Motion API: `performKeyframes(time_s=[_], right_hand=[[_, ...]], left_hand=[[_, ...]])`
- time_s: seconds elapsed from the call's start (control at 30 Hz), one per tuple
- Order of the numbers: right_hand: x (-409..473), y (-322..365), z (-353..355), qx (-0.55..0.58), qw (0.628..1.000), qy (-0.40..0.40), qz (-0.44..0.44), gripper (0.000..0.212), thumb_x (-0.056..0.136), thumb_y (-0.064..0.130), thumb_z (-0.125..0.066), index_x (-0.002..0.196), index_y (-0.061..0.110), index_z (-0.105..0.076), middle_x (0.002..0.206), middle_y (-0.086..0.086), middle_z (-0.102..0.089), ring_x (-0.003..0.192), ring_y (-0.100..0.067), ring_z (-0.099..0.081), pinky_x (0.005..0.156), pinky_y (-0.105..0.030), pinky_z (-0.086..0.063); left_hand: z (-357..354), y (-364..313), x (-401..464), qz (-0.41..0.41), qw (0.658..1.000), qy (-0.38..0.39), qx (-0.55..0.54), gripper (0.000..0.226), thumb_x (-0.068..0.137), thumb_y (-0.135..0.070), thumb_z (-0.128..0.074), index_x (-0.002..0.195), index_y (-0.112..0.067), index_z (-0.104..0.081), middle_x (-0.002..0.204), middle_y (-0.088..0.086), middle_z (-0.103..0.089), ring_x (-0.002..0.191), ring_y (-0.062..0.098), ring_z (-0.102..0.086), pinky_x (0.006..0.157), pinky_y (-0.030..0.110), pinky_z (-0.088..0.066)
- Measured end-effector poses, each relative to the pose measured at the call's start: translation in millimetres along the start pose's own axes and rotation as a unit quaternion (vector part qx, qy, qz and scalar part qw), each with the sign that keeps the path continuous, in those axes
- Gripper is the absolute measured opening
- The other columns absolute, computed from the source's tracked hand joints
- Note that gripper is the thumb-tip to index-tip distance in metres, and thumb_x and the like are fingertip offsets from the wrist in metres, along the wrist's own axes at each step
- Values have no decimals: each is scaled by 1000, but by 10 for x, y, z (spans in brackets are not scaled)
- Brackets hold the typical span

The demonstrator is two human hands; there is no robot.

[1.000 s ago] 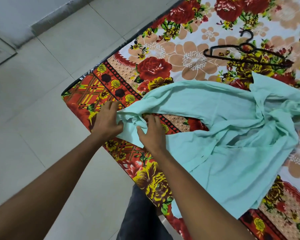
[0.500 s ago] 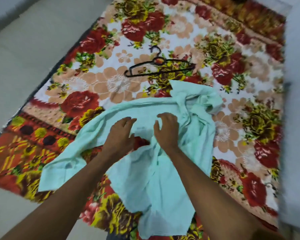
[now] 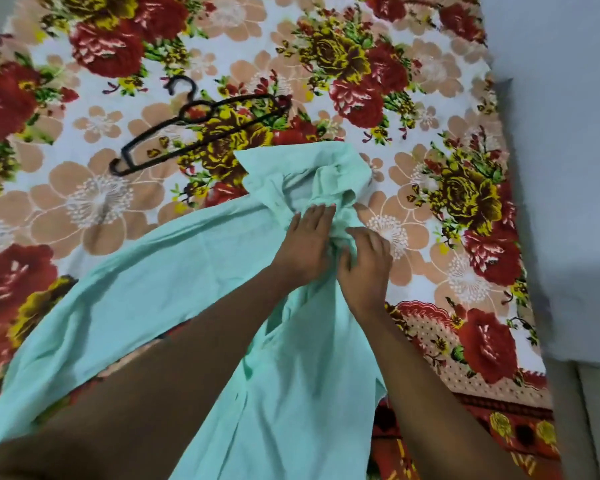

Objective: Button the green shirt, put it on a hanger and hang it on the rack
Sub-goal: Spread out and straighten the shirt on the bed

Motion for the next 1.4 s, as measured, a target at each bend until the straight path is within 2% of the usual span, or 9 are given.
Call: performKeyframes(time_s=[0.1, 0.17, 0.33, 0.47, 0.67, 0.83, 1.07, 1.23, 1.4], right_hand=[[3, -471, -141, 95, 973, 83, -195, 52, 85, 48, -76, 125, 18, -66, 119, -3, -71, 109, -23, -65, 92, -38, -53], [-24, -716, -194, 184, 933, 133, -281, 38, 84, 39, -81, 112, 15, -74, 105, -2, -77, 93, -20, -71, 81, -32, -54], [8, -823, 8, 331, 890, 120, -289, 20, 93, 20, -77, 77, 13, -69, 69, 12, -67, 61, 0, -57, 63, -18, -45], [-82, -878, -2, 367, 856, 145, -334, 32, 103, 36, -62, 97, 6, -71, 85, -12, -68, 82, -14, -60, 75, -29, -46], [-95, -671, -45, 244, 939, 194, -143, 22, 91, 6, -60, 105, 14, -75, 101, -8, -77, 93, -22, -71, 85, -39, -60], [-131, -803, 25, 123, 966, 146, -174, 14, 86, 18, -78, 97, 11, -72, 91, -8, -75, 85, -25, -70, 77, -38, -58], [-75, -1372, 432, 257, 912, -30, -318, 10, 97, 12, -69, 103, 7, -74, 100, 1, -70, 93, -17, -66, 92, -37, -56], [-180, -1114, 427, 170, 971, 13, -165, 22, 95, 28, -72, 107, 10, -69, 106, -6, -63, 95, -21, -62, 82, -31, -53], [-549, -895, 283, 183, 967, 76, -158, 46, 88, 56, -73, 115, 19, -65, 94, 2, -63, 80, -14, -61, 74, -30, -52]], left_hand=[[-194, -3, 239, -43, 993, 51, 96, 71, 108, -37, -38, 167, -17, -4, 175, 9, -5, 162, 27, 1, 130, 51, 4], [-275, 148, 317, -14, 983, 75, 167, 73, 109, -49, -34, 166, -14, -5, 175, 8, -2, 162, 26, 3, 128, 55, 5], [-209, 363, 338, 90, 974, 69, 194, 73, 108, -38, -33, 165, -4, -2, 175, 13, 2, 162, 29, 5, 127, 60, 5], [-99, 107, 360, 97, 988, -46, 108, 73, 102, -25, -36, 163, 4, -7, 172, 25, -8, 161, 40, -6, 128, 58, -2], [-411, -327, 109, -201, 973, -72, 85, 54, 106, -33, -34, 151, -8, -51, 166, 18, -34, 157, 32, -27, 130, 51, -10], [-417, -138, 156, -193, 973, -102, 70, 34, 99, -27, -48, 95, -3, -73, 133, 24, -66, 130, 40, -61, 120, 54, -35], [-19, 148, 24, -171, 974, -139, 48, 28, 101, -17, -52, 112, 1, -71, 136, 23, -66, 125, 41, -65, 115, 60, -42], [-107, -199, -37, -112, 988, -98, 28, 57, 97, -39, -52, 145, -8, -51, 147, 17, -55, 131, 39, -55, 109, 52, -47], [-288, -333, -70, -10, 988, -151, -10, 43, 82, -40, -56, 105, -9, -75, 104, 13, -68, 96, 41, -65, 82, 47, -54]])
Point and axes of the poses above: each hand's wrist, its own x-axis towards the middle knuckle, its own z-axis out of the back of the hand, y = z × x, the point moved 7 cm from there along x, towards the middle knuckle
